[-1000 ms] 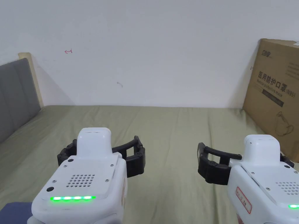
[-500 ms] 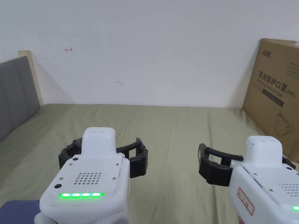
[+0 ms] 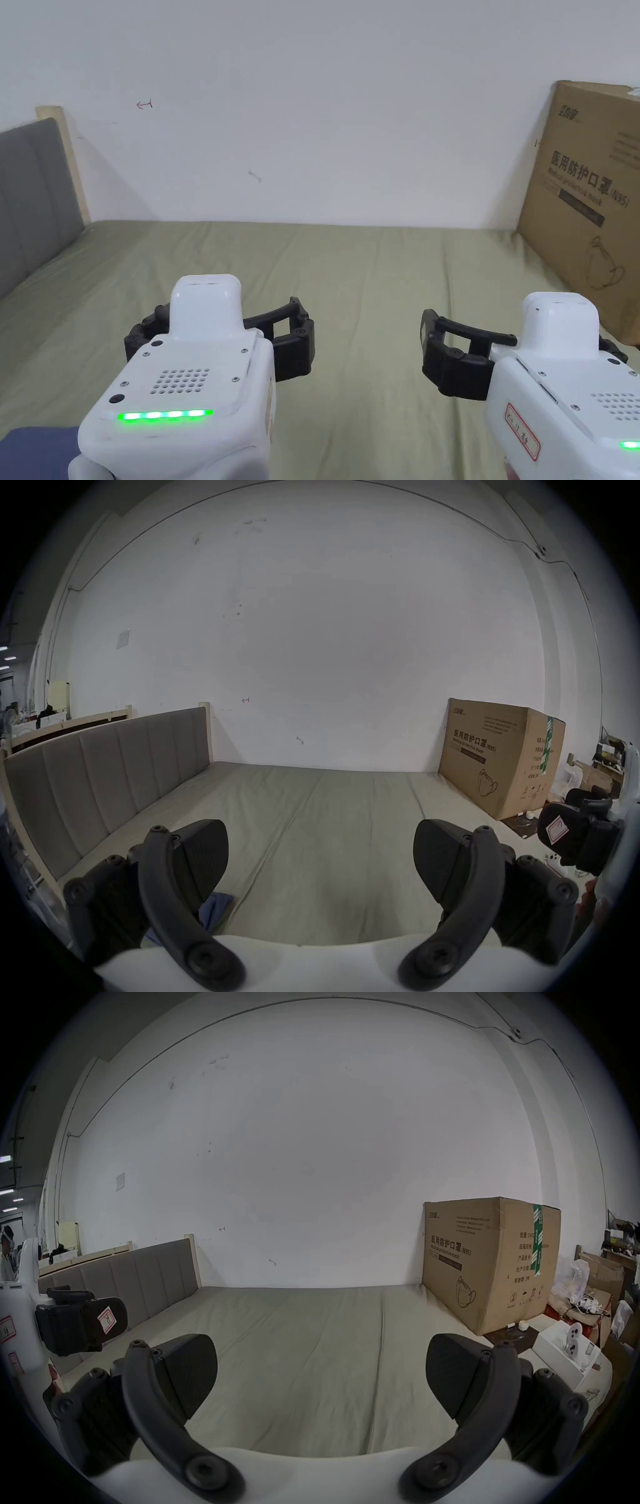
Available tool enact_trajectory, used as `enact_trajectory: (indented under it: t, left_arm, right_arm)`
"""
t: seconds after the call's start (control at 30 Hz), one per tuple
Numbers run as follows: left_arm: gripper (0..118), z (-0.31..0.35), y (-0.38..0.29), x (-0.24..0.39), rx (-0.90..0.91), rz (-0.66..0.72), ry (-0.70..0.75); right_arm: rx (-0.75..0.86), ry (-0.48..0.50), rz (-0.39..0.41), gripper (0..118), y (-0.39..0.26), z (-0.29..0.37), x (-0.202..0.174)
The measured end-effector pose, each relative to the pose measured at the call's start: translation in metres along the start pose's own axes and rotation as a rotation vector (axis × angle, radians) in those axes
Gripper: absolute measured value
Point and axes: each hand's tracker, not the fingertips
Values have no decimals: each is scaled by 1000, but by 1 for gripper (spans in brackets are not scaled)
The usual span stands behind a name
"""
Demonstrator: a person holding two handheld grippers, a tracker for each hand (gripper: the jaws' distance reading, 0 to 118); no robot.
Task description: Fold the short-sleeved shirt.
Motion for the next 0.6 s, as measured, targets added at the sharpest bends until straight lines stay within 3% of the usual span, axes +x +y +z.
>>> enact_trajectory:
  t: [0.6]
  left_arm:
    - [110, 4, 3, -1, 18, -37, -8]
  right_arm:
    - [6, 13, 8, 118, 3, 0, -10]
